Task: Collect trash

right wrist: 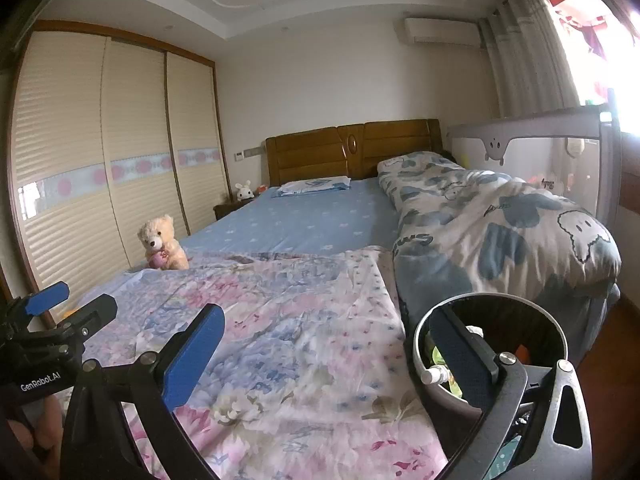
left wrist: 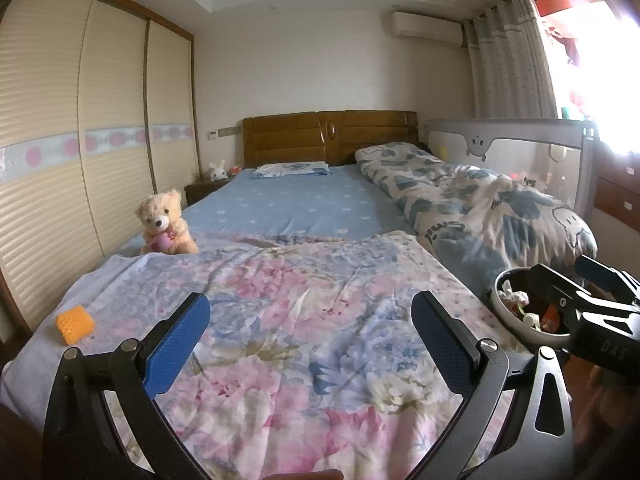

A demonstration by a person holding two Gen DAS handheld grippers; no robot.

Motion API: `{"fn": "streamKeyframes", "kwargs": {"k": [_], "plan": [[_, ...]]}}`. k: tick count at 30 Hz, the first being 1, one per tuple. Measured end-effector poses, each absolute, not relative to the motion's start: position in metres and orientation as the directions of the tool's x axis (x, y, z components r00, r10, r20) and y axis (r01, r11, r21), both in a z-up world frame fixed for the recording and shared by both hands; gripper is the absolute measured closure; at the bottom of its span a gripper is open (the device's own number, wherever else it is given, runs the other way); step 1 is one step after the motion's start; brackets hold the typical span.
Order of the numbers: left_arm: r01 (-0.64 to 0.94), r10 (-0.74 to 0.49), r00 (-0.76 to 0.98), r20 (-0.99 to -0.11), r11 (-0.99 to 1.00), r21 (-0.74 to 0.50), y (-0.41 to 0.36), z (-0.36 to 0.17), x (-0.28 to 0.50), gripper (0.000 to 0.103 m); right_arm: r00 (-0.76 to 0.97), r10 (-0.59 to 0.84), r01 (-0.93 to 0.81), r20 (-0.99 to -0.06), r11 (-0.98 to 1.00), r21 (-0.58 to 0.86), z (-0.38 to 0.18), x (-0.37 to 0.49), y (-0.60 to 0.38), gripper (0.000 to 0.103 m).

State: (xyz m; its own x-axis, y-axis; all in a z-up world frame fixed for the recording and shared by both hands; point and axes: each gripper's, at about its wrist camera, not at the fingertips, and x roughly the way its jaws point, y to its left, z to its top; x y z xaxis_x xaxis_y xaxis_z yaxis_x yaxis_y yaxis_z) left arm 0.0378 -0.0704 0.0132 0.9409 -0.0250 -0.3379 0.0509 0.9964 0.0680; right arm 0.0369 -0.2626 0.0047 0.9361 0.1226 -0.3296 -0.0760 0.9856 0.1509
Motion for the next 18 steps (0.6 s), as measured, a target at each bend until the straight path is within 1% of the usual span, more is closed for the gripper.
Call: {"fn": "streamKeyframes", "kwargs": {"k": [18], "plan": [[0.048, -0.024, 0.94, -0.341, 0.997, 0.062, -0.0693, 0.014, 0.038, 0.0, 0.936, 0.132, -0.083, -0.325, 0.984, 0.16, 0.0072, 0.0351, -0.2584, 0.0]]}}
